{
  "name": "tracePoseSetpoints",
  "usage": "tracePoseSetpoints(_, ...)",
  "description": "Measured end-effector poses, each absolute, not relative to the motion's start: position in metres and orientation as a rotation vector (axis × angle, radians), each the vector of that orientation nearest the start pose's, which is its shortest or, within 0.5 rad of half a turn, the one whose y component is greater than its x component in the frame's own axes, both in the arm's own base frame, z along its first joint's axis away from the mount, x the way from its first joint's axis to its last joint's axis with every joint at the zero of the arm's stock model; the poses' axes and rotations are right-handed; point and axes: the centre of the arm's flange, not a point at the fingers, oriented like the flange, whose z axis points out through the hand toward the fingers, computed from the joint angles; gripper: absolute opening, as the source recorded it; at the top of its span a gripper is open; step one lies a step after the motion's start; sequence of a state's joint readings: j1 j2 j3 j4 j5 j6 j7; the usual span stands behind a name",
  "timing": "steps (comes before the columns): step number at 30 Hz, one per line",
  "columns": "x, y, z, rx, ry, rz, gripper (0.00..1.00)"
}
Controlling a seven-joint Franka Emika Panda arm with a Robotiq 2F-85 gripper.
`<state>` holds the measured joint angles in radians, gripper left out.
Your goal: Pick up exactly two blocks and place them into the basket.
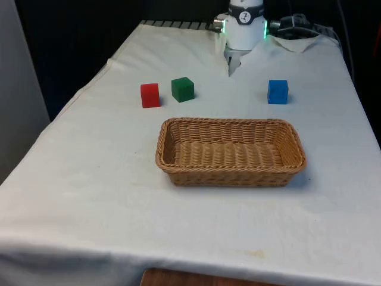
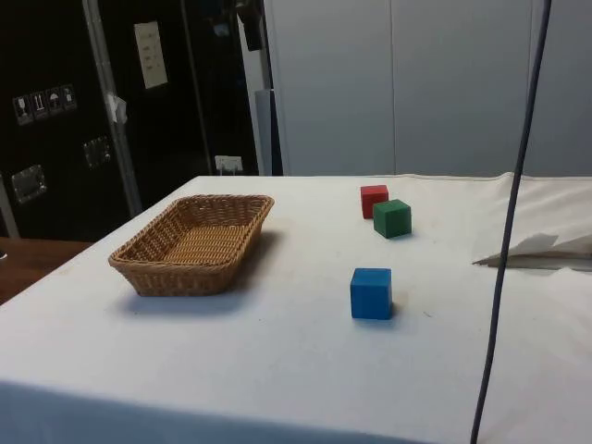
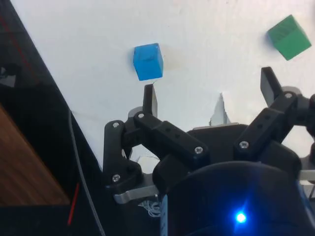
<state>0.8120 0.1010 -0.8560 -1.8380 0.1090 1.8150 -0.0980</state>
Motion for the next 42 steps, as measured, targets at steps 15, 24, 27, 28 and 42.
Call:
tracePoseSetpoints(15, 0.565, 0.007, 0.466, -3.086, -0.054, 0.111, 1.0)
tracePoseSetpoints(24, 0.559, 0.013, 0.446, -3.076, -0.068, 0.083, 1.0)
tracePoseSetpoints(27, 0.556, 0.015, 0.441, -3.072, -0.073, 0.08, 1.0)
tracePoseSetpoints(28, 0.555, 0.015, 0.439, -3.07, -0.074, 0.08, 1.0)
tracePoseSetpoints(42, 0.542, 0.027, 0.423, -3.051, -0.097, 0.104, 1.0)
